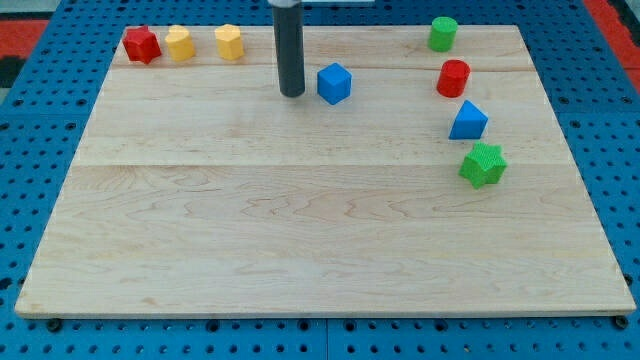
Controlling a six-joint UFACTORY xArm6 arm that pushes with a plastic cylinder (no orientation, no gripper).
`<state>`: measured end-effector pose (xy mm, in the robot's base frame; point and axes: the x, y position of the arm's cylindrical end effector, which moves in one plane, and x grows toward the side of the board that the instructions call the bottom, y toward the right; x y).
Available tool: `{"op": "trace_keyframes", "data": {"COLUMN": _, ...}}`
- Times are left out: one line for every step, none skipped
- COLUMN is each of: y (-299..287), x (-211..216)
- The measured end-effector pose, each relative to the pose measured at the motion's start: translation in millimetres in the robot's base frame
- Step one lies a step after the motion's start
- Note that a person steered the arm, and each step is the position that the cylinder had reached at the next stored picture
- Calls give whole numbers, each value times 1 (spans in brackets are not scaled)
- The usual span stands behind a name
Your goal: Keep the blue cube in between the green circle and the red circle
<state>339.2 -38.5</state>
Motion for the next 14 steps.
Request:
{"op": "trace_keyframes", "data": {"y": 6, "x": 1}}
{"op": "trace_keyframes", "data": {"y": 24, "x": -21}}
{"op": "trace_keyframes", "data": {"y": 41, "x": -35}}
{"op": "trace_keyframes", "data": {"y": 52, "x": -36}}
{"op": "trace_keyframes", "data": {"y": 61, "x": -35}}
{"op": "trace_keyframes", "data": {"y": 83, "x": -35}}
{"op": "trace_keyframes", "data": {"y": 110, "x": -36}}
{"op": "trace_keyframes", "data": {"y": 135, "x": -46}}
{"op": "trace_keyframes", "data": {"y": 153, "x": -62}}
{"op": "trace_keyframes", "data": {"y": 171, "x": -69}}
{"op": "trace_keyframes", "data": {"y": 180, "x": -74}}
{"op": "trace_keyframes", "data": {"y": 147, "x": -67}}
{"op": "trace_keyframes", "data": {"y": 148, "x": -36}}
{"op": "trace_keyframes", "data": {"y": 176, "x": -33}}
